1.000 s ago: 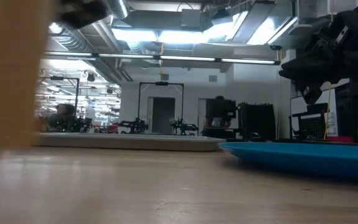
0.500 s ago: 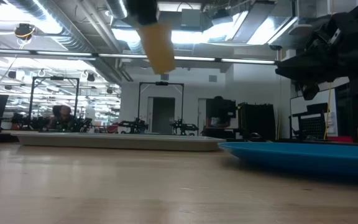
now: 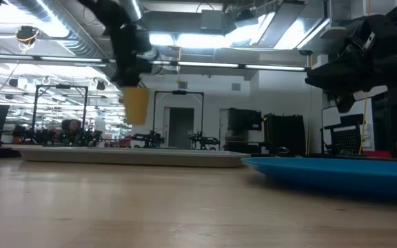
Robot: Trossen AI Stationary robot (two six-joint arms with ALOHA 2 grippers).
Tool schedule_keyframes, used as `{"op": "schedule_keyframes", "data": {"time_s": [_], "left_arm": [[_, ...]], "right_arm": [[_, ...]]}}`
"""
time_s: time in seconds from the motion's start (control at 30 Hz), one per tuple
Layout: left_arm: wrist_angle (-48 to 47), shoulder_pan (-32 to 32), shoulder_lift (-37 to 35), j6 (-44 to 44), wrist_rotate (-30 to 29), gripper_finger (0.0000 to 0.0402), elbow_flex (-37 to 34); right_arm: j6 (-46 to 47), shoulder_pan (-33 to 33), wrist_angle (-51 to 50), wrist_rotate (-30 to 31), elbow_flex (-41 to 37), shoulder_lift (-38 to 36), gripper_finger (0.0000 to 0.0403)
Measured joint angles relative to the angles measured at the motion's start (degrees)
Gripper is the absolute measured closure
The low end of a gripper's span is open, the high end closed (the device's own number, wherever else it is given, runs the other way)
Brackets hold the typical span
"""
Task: Pick and place plate/cup/fork/spoon on tray
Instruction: Put the yellow cup on the gray tray
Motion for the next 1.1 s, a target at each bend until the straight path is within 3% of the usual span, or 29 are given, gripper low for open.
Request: {"op": "schedule_keyframes", "data": {"time_s": [0.23,0.43,0.6,0.8,1.1], "left_arm": [[1.06,3.07,0.05,-3.87,-0.1,0.0401,-11.45],[9.39,2.75,-0.3,-4.11,0.37,0.0401,-19.62],[10.01,3.43,-0.85,-4.08,0.03,0.0401,-19.77],[9.13,3.97,-2.18,-3.81,-6.71,0.0401,-19.3],[9.29,4.25,-2.2,-3.63,-3.49,0.0395,-19.3]], "right_arm": [[0.07,0.0,-0.03,0.0,0.0,0.0,0.0328],[-0.02,0.0,-0.04,0.0,0.0,-0.02,0.0328],[0.14,0.02,-0.07,-0.38,0.0,0.0,0.0328],[0.15,0.02,-0.11,-0.48,0.0,0.0,0.0328],[0.22,0.02,-0.72,-0.55,0.0,0.0,0.0328]]}}
